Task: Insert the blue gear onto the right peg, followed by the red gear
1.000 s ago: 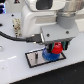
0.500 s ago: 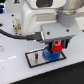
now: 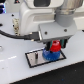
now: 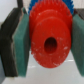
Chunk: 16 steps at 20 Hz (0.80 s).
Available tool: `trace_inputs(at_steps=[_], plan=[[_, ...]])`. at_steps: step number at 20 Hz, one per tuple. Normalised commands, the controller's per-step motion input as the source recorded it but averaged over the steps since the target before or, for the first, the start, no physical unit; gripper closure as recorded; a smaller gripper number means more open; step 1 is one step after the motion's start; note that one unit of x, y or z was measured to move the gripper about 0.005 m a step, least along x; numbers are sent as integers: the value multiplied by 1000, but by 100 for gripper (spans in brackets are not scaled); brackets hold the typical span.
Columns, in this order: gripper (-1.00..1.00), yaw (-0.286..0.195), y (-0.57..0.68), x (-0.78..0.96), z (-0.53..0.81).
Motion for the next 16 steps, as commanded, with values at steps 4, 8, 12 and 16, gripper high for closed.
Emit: trace_inputs(at_steps=[4,8,12,16], plan=[[100,0,-110,148,-135],[100,0,8,215,162],[100,0,8,192,261],[-100,0,-116,53,-299]])
